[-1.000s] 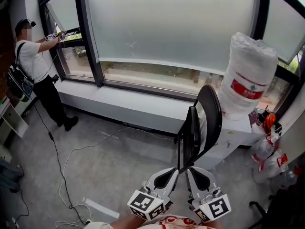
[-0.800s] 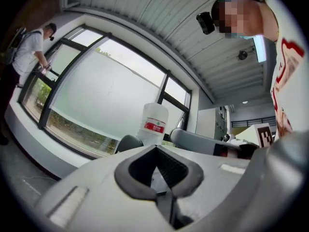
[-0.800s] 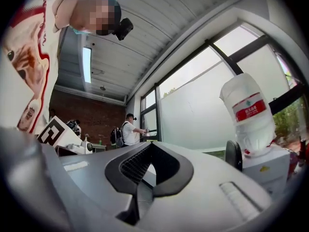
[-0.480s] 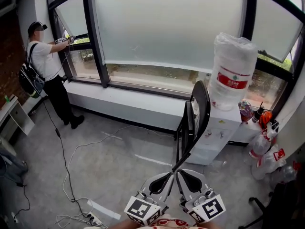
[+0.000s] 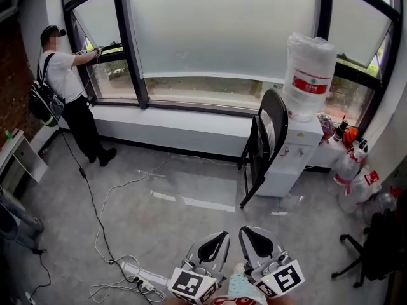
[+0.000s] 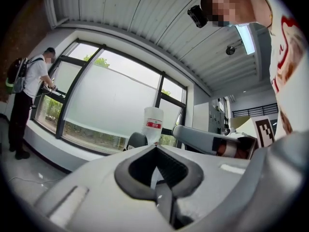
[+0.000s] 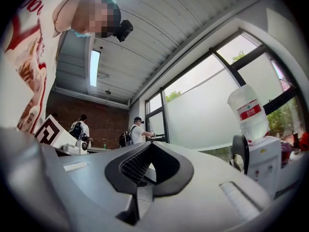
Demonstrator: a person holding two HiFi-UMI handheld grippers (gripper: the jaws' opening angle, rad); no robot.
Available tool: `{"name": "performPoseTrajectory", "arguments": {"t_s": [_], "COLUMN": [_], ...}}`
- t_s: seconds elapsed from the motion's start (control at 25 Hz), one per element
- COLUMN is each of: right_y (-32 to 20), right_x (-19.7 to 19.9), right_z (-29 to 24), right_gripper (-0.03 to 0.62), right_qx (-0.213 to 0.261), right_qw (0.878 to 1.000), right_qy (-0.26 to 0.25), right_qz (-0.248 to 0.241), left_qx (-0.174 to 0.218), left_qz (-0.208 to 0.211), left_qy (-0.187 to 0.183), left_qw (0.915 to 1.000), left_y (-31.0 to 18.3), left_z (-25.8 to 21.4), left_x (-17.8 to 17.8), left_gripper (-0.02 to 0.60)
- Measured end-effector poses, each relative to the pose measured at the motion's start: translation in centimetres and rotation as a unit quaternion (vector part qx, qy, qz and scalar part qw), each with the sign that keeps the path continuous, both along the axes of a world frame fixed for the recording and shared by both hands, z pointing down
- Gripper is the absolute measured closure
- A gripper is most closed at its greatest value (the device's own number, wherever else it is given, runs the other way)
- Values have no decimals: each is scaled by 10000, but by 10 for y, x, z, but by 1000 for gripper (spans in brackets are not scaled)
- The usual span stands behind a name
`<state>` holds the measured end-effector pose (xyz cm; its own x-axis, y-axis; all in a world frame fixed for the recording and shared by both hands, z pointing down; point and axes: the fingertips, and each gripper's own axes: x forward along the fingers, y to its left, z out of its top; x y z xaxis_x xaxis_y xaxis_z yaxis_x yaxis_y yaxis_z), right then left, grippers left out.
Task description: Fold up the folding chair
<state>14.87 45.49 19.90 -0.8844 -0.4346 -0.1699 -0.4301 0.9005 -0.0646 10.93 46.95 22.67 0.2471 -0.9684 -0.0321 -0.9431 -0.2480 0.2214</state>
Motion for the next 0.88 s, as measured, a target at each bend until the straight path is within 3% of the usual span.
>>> {"name": "performPoseTrajectory", "arguments": {"t_s": [0.24, 0.36, 0.64, 0.88], "right_y": [78, 98, 123, 140], "right_x": [21, 35, 86, 139], "right_z": [20, 13, -9, -4], "right_gripper": [566, 566, 566, 566], "right_qx": [-89, -40, 128, 53], "right_qw": [9992, 9993, 9995, 9998], "right_qy": [181, 102, 84, 132], "right_qz": [339, 357, 261, 144], "left_qx": [-317, -224, 141, 54], "left_qz": [383, 512, 218, 7], "left_qy": [255, 195, -67, 306], "left_qw": [9984, 9982, 9996, 9995], "left_y": [60, 80, 108, 128], "left_z": [23, 16, -8, -3], "left_x": [24, 39, 81, 130], "left_gripper": [581, 581, 581, 581]}}
